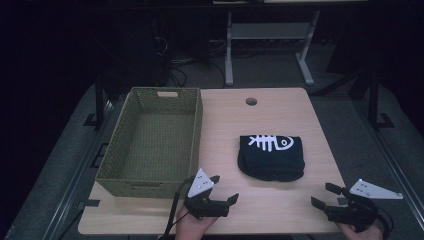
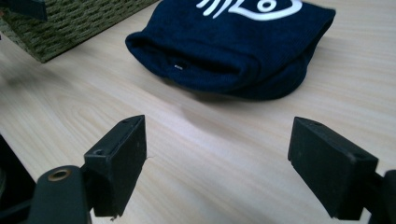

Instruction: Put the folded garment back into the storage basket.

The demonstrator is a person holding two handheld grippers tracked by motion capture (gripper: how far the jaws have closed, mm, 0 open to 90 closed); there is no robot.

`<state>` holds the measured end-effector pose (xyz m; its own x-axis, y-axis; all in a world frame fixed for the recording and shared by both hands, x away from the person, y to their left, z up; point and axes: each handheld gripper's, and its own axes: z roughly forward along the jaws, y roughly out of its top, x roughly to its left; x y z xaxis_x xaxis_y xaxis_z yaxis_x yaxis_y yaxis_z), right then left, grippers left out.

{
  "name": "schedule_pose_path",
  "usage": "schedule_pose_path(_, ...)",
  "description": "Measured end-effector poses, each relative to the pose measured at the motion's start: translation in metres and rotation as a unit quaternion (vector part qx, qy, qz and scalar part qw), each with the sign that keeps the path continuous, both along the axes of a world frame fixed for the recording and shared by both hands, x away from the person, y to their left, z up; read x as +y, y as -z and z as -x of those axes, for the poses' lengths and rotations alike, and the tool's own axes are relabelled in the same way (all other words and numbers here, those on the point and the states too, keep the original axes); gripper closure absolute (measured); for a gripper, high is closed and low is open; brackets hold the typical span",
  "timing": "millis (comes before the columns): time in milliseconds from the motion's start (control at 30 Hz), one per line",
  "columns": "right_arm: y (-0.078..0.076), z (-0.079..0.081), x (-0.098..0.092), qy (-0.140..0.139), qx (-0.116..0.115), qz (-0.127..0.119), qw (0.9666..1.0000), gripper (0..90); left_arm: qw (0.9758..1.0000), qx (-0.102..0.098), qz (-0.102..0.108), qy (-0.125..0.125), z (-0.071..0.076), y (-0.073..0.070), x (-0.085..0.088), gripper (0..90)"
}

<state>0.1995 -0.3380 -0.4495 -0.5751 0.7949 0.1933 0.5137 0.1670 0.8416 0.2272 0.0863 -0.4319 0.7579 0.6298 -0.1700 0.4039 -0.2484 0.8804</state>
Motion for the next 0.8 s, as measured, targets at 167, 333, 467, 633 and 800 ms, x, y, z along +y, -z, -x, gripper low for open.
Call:
schedule_pose_path(167, -0.006, -0.009, 0.001, -0.012, 0.011, -0.001, 0.9999, 17.5, 0.9997, 0.014, 0.018, 0.002, -0.009, -0.005, -0.008, 17.7)
schedule_pose_path(333, -0.014, -0.016, 0.003, -0.018, 0.012, -0.006, 0.9998, 17.5, 0.9999, 0.003, 0.016, 0.002, -0.019, -0.012, -0.019, 17.7)
schedule_pose_path(467, -0.02, -0.024, 0.003, -0.018, 0.014, -0.01, 0.9997, 17.5, 0.9998, 0.003, 0.02, -0.006, -0.029, -0.015, -0.025, 17.7)
schedule_pose_path(633, -0.026, -0.043, 0.008, -0.024, 0.009, -0.008, 0.9996, 17.2, 0.9997, 0.003, 0.015, -0.017, -0.041, -0.013, -0.034, 17.8)
schedule_pose_path(800, -0.025, -0.055, 0.011, -0.024, 0.017, -0.006, 0.9996, 17.2, 0.9995, 0.008, 0.015, -0.026, -0.054, -0.011, -0.045, 17.8)
